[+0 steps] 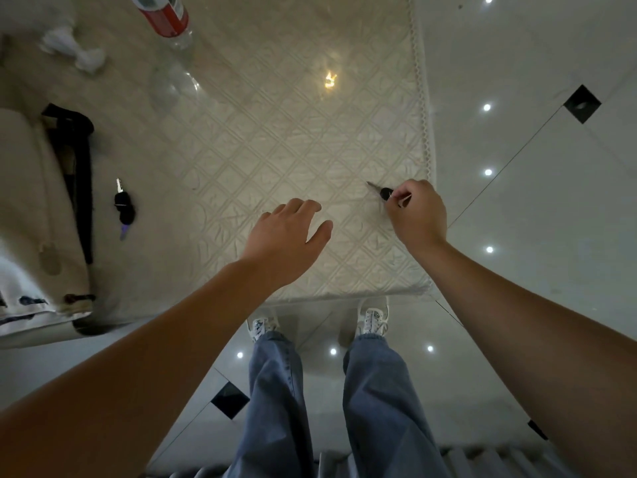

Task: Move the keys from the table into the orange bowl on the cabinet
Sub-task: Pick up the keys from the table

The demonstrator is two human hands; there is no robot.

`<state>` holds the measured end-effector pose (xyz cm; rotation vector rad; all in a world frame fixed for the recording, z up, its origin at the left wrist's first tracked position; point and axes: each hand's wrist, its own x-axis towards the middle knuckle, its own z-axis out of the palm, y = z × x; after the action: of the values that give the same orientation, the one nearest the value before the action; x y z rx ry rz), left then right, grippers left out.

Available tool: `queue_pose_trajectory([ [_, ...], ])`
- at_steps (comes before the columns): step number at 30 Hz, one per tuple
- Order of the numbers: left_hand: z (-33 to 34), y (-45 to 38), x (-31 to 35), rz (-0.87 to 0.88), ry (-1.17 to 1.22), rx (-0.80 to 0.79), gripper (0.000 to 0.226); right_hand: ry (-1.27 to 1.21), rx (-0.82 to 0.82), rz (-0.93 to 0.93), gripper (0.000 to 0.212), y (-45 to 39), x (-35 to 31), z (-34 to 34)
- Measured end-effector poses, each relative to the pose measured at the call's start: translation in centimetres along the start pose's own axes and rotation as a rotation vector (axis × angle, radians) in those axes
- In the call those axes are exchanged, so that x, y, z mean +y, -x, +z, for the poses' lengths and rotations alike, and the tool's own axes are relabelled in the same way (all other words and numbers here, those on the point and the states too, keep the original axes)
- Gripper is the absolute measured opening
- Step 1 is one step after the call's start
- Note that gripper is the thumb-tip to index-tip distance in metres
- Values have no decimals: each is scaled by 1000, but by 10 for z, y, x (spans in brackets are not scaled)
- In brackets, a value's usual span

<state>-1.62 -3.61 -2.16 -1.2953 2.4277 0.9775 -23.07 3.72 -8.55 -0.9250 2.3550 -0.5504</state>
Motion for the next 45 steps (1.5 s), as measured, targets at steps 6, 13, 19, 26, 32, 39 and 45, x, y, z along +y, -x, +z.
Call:
queue_pose_trajectory([
  [6, -15, 19, -34, -86, 20, 21, 49, -47, -61, -133, 4, 16, -51, 29],
  [13, -30, 54, -94, -204, 34, 68, 51, -41, -148, -253, 7, 39, -123, 79],
  [19, -50, 74, -158, -331, 49, 162, 49, -17, -219, -357, 11, 60, -183, 118],
  [26, -82, 67, -225, -488, 44, 253, 41, 0, -267, -369, 13, 73, -225, 145],
  [32, -86, 49, -263, -490, 28, 239, 38, -1, -269, -353, 15, 69, -238, 166],
  [39, -72, 40, -280, -435, 71, 249, 24, 0, -285, -312, 12, 72, -228, 185],
  [45, -77, 44, -280, -374, 30, 298, 15, -4, -268, -273, 15, 78, -226, 187],
])
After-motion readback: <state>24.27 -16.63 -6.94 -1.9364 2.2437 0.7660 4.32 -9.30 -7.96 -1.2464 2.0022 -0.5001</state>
